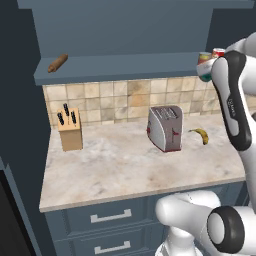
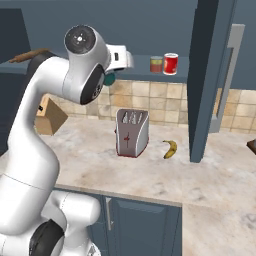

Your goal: Pick the cans from the counter and place them in their designated side in the cabinet.

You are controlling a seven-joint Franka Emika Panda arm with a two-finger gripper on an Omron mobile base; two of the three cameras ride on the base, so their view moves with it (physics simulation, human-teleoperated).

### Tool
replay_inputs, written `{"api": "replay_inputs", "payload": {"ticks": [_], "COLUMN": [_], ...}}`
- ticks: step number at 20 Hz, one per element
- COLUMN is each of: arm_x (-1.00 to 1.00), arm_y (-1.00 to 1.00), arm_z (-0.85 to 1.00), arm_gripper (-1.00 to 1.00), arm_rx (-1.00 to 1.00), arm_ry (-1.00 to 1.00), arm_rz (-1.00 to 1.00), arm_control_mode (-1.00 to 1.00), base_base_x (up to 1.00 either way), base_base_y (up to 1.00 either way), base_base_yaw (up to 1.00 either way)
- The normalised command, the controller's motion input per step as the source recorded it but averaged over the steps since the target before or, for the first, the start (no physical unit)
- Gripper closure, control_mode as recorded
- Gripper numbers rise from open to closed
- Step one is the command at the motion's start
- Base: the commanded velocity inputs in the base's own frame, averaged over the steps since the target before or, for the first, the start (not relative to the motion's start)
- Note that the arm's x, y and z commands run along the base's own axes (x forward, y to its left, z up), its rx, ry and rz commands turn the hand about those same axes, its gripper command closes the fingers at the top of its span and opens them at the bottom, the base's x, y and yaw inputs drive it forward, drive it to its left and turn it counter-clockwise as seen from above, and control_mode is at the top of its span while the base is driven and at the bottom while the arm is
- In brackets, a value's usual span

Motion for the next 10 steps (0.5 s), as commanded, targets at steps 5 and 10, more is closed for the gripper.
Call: {"api": "replay_inputs", "payload": {"ticks": [5,10], "arm_x": [0.2,0.24], "arm_y": [-0.1,-0.1], "arm_z": [0.0,0.0], "arm_gripper": [1.0,1.0], "arm_rx": [0.0,0.0], "arm_ry": [0.02,0.03], "arm_rz": [0.0,0.0], "arm_control_mode": [-1.0,-1.0], "base_base_x": [0.0,0.0], "base_base_y": [0.0,0.0], "base_base_yaw": [0.0,0.0]}}
